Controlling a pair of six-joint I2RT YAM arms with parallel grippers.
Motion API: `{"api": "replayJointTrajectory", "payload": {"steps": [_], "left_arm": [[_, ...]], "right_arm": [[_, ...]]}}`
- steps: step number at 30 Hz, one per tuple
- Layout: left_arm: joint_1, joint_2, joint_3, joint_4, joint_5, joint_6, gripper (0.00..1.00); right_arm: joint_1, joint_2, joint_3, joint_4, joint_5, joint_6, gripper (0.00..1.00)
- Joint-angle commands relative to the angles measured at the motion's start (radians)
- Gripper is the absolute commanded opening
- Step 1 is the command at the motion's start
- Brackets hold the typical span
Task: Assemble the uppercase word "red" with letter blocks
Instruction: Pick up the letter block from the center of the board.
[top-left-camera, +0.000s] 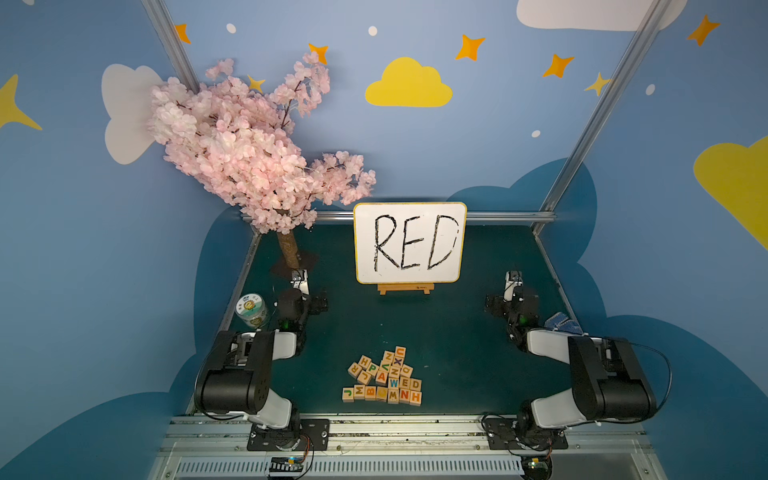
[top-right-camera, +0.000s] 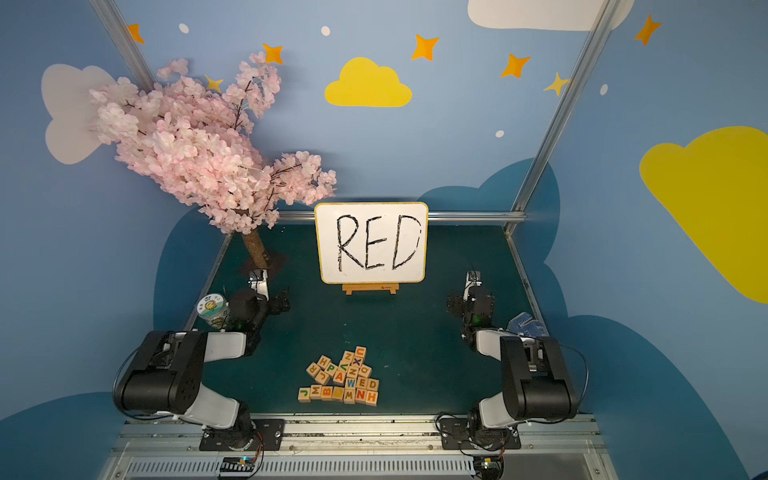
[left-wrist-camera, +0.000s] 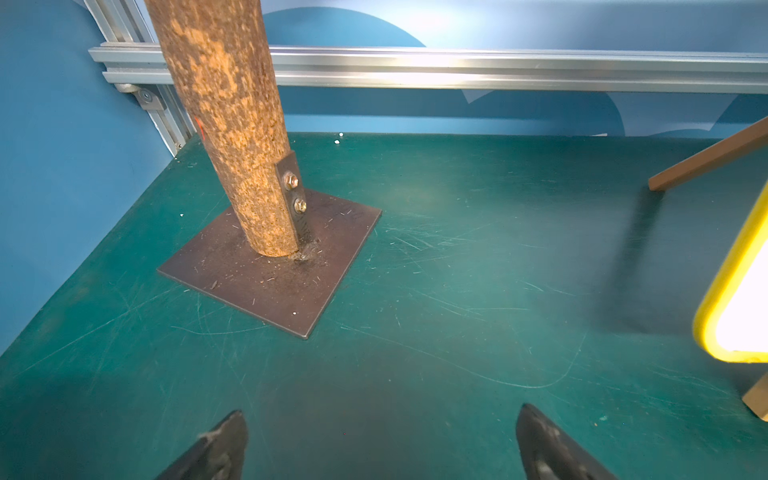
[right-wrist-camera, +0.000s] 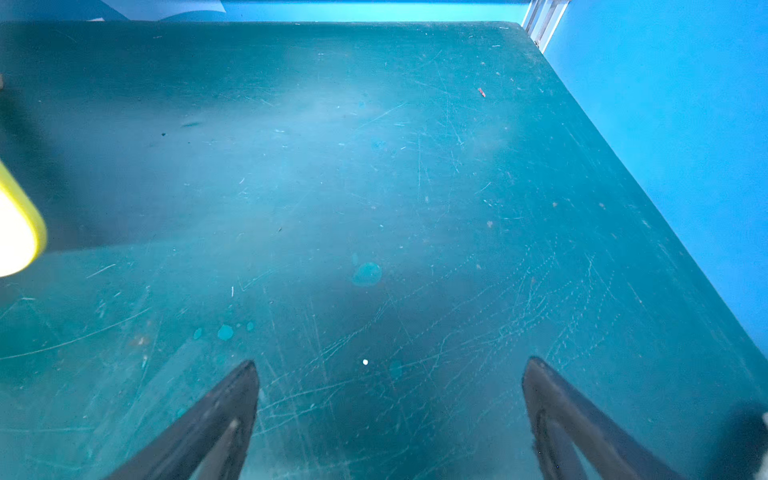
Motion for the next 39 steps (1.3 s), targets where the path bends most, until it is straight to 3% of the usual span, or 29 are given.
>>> {"api": "replayJointTrajectory", "payload": {"steps": [1,7,13,16,20,24,27,30,36,39], "left_arm": [[0.004,0.007,-0.001,-0.001,0.009,0.002,0.99],[0.005,0.009,0.001,-0.003,0.009,0.000,0.99],[0.006,0.003,-0.006,0.007,0.010,0.003,0.82],[0.003,-0.050,-0.009,0.006,-0.039,0.003,0.81],[-0.027,-0.187,0.095,-0.288,-0.155,-0.013,0.79],[-0.058,-0.307,0.186,-0.521,-0.265,-0.215,0.79],[-0.074,-0.384,0.281,-0.791,-0.207,-0.385,0.79],[-0.111,-0.462,0.363,-1.002,-0.132,-0.431,0.79],[-0.137,-0.544,0.407,-1.266,0.039,-0.351,0.79],[-0.136,-0.574,0.382,-1.280,0.193,-0.338,0.82]], "right_arm": [[-0.003,-0.015,0.005,0.020,0.006,0.003,0.98],[-0.009,-0.015,0.009,0.014,-0.008,0.007,0.98],[0.000,-0.038,0.006,0.032,0.040,0.037,0.88],[-0.003,-0.151,0.087,-0.213,-0.001,0.009,0.87],[0.049,-0.195,0.263,-0.492,0.037,-0.006,0.80],[0.152,-0.195,0.408,-0.693,0.032,0.001,0.76],[0.239,-0.178,0.510,-0.832,0.002,0.002,0.73],[0.339,-0.148,0.589,-0.943,-0.032,0.001,0.72],[0.521,-0.055,0.717,-1.186,-0.075,-0.006,0.66],[0.591,-0.040,0.747,-1.275,-0.133,-0.007,0.63]]}}
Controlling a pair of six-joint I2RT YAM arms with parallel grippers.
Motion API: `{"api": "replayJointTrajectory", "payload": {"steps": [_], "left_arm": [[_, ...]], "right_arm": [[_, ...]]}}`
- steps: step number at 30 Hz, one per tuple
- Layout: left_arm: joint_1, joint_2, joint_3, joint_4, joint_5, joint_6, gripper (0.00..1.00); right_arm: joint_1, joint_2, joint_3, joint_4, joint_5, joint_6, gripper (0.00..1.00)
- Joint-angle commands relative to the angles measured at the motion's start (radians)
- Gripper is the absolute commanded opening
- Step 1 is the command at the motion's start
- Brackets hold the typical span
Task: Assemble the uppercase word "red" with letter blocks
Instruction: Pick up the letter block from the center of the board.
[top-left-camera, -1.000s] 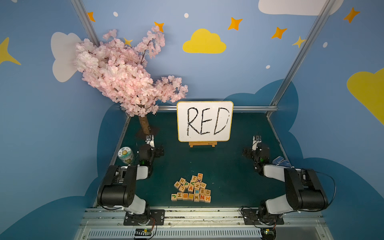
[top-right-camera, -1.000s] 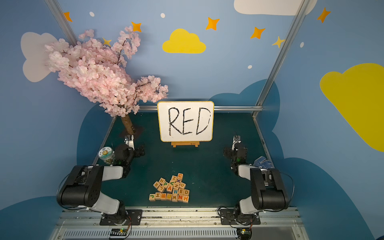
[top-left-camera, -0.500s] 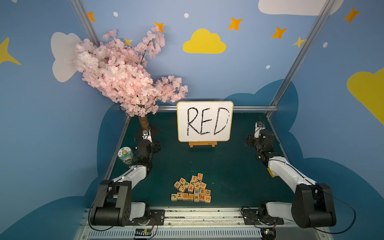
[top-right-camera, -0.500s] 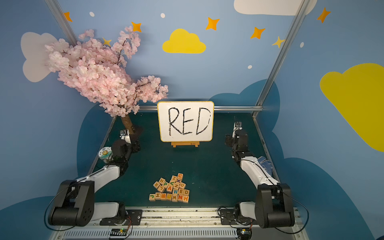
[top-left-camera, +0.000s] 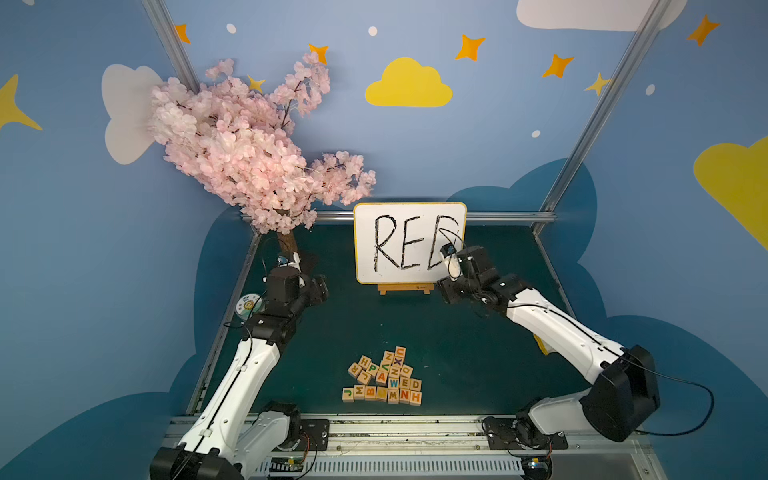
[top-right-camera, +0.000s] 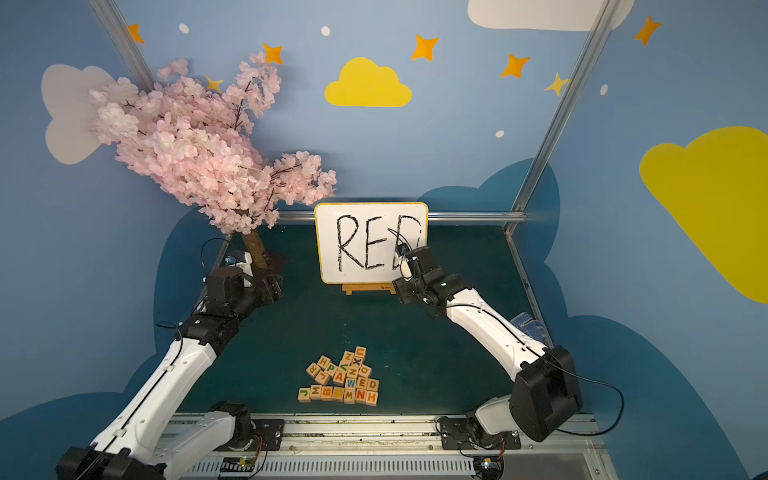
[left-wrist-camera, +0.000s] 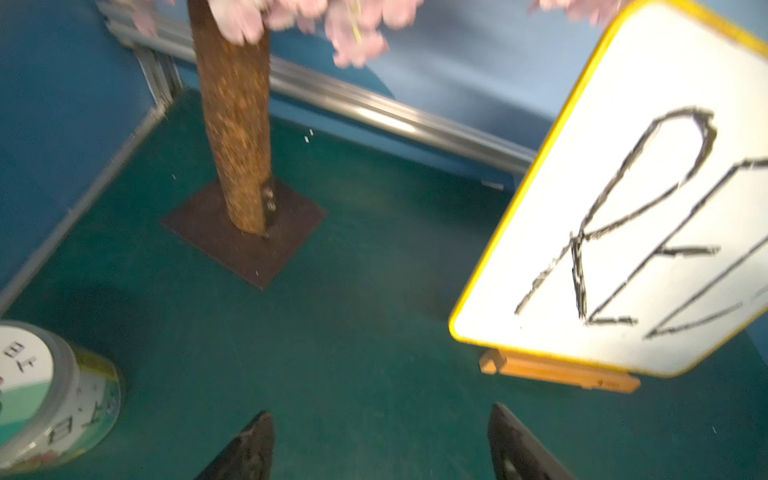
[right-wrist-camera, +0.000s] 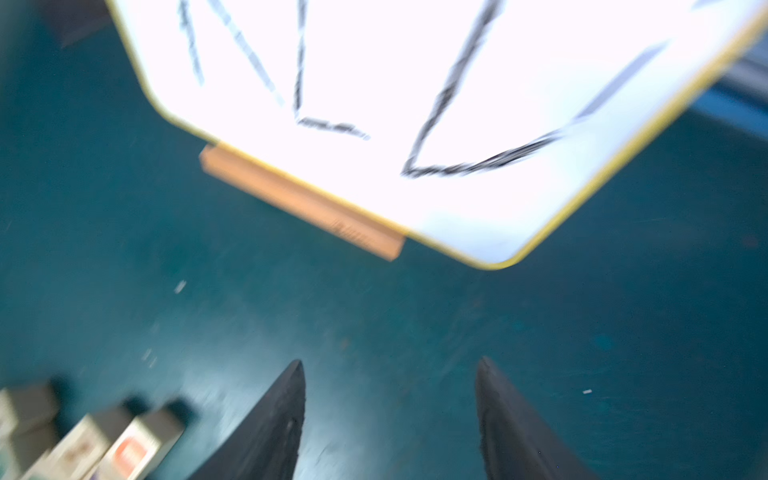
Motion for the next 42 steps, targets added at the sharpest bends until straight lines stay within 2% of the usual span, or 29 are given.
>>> {"api": "replayJointTrajectory", "payload": {"steps": [1,7,13,18,30,42], "left_arm": [[0.000,-0.023,-0.020,-0.150,0.227,0.019,0.82],[-0.001,-0.006,-0.066,-0.143,0.418,0.006,0.83],[0.000,-0.017,-0.103,-0.103,0.451,0.022,0.82],[0.000,-0.023,-0.110,-0.088,0.459,0.015,0.82],[0.013,-0.024,-0.098,-0.118,0.372,0.000,0.83],[0.111,0.001,-0.094,-0.106,0.408,-0.017,0.83]], "right_arm": [[0.067,0.007,0.045,-0.215,-0.087,-0.011,0.63],[0.232,-0.008,0.059,-0.328,-0.188,0.022,0.58],[0.336,0.006,0.039,-0.370,-0.191,0.104,0.55],[0.394,0.014,-0.022,-0.316,-0.201,0.194,0.53],[0.426,0.147,0.025,-0.235,-0.228,0.244,0.49],[0.449,0.267,0.126,-0.237,-0.275,0.177,0.48]]}}
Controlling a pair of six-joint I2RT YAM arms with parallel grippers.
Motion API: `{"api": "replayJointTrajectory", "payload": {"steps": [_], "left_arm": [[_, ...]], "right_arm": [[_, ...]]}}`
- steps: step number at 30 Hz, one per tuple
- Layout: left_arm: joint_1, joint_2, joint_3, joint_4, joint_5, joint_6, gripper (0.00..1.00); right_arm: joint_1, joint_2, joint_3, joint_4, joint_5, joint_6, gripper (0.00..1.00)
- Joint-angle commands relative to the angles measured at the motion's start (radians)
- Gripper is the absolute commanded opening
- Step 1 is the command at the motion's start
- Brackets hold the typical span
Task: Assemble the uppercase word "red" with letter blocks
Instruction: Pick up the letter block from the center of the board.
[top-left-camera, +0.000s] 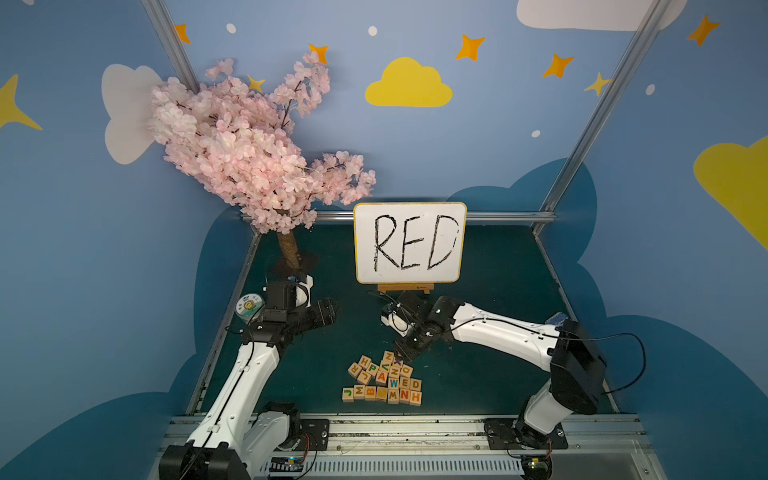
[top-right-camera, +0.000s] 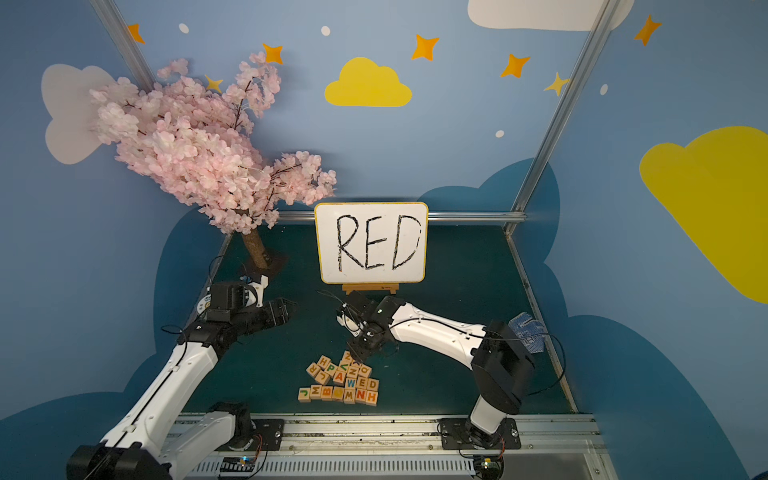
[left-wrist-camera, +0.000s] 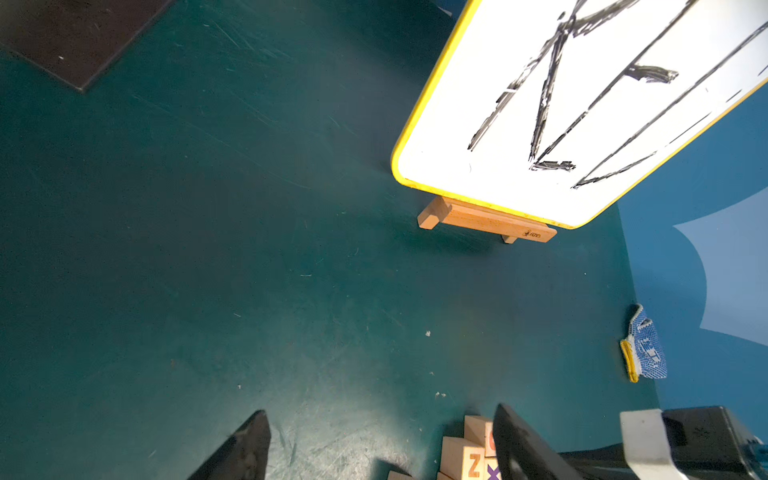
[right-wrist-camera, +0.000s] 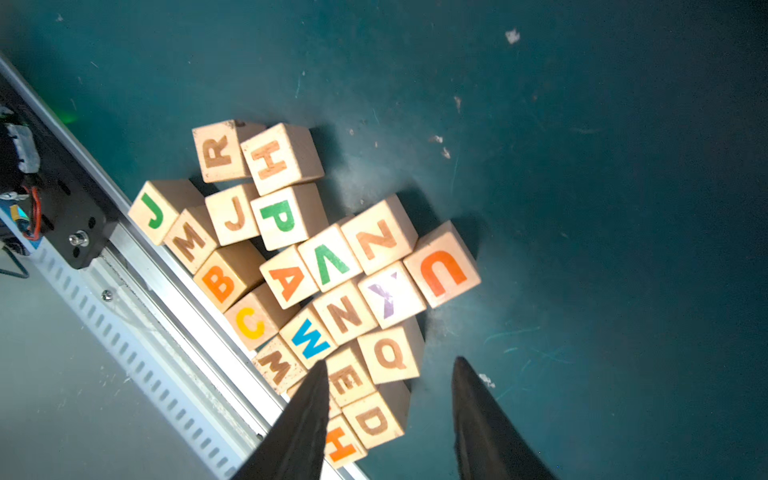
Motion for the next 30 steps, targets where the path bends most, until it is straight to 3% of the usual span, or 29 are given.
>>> {"api": "replayJointTrajectory", "payload": {"steps": [1,14,19,30], "left_arm": [[0.031,-0.001,0.011,-0.004,0.014,-0.006,0.83],[0.166,-0.006,0.020,-0.011,0.019,-0.024,0.82],[0.231,-0.024,0.019,-0.010,0.011,-0.027,0.81],[0.269,-0.021,0.019,-0.010,0.023,-0.027,0.80]], "right_arm": [[0.026,0.037,0.050,-0.005,-0.028,-0.046,0.48],[0.121,0.241,0.275,0.007,-0.013,-0.152,0.46],[0.132,0.309,0.335,0.042,-0.050,-0.102,0.42],[0.189,0.357,0.358,0.070,-0.062,-0.038,0.40]]}}
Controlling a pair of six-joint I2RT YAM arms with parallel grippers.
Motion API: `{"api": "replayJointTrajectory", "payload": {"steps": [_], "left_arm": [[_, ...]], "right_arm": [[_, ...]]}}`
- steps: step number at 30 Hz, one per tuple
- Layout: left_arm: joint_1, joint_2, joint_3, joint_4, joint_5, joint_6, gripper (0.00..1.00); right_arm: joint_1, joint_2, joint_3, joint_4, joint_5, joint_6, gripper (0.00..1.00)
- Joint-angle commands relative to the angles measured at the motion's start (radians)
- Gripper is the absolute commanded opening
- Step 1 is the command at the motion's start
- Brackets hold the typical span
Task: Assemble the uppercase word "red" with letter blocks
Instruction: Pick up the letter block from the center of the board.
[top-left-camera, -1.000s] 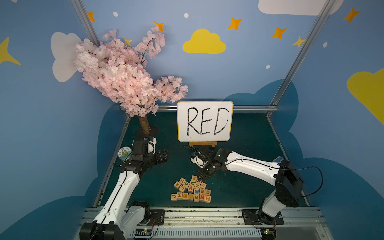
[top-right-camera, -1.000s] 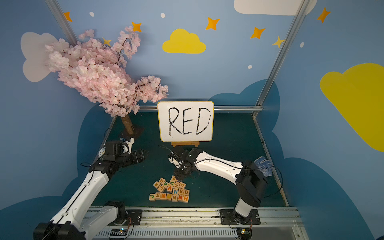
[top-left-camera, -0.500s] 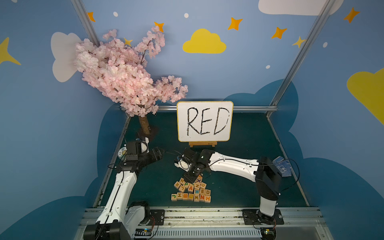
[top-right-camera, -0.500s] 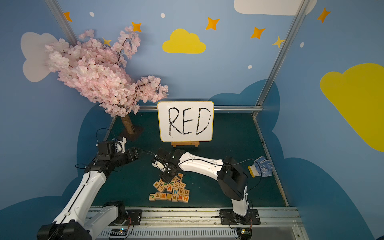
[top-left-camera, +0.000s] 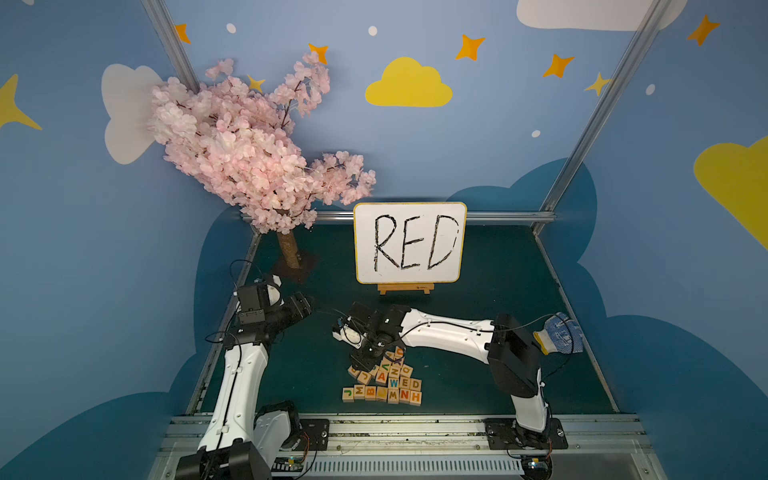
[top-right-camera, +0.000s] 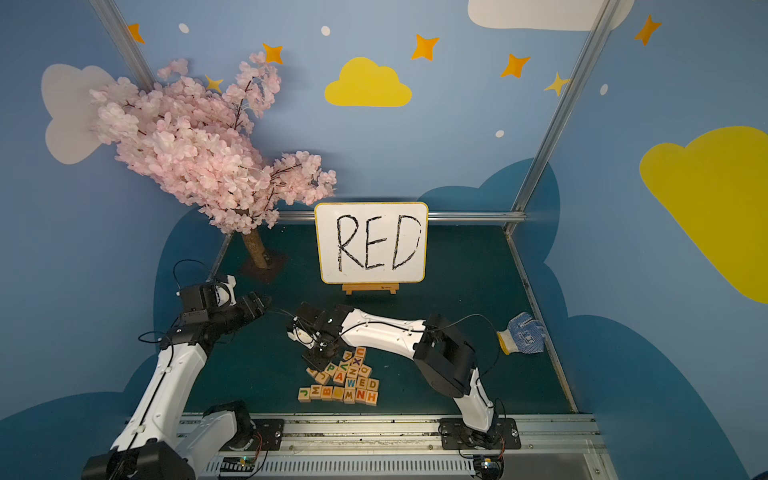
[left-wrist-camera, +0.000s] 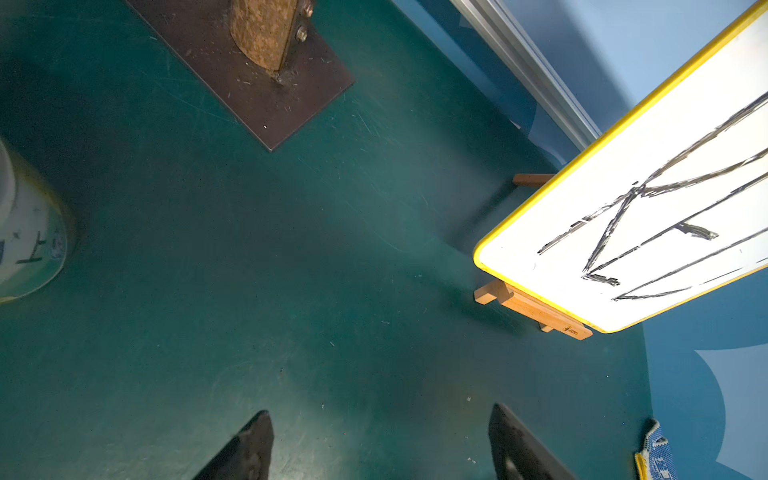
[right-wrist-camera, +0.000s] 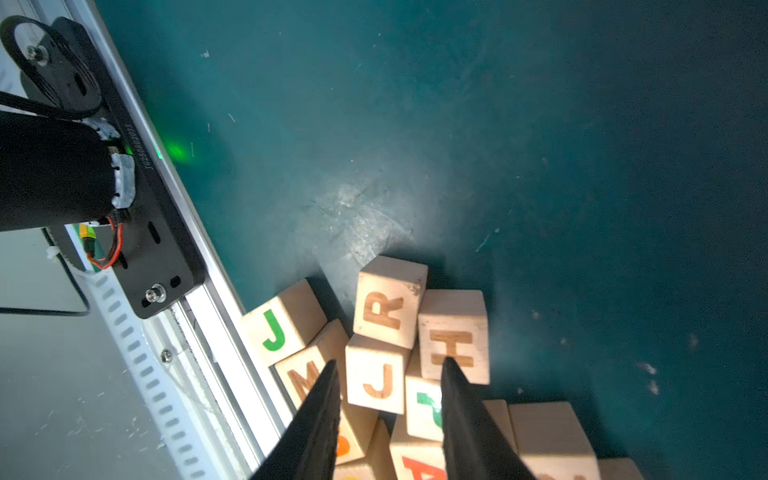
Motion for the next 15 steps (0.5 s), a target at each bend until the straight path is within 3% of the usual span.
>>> {"api": "replayJointTrajectory", "payload": {"steps": [1,15], "left_arm": [[0.013,-0.012,0.018,-0.011,0.006,-0.003,0.80],[0.059,-0.015,0.022,-0.016,-0.017,-0.018,0.80]], "right_arm": [[0.023,0.022,0.033,0.006,-0.005,0.023,0.40],[0.047,0.110,0.129,-0.055,0.088,-0.039,0.47]]}}
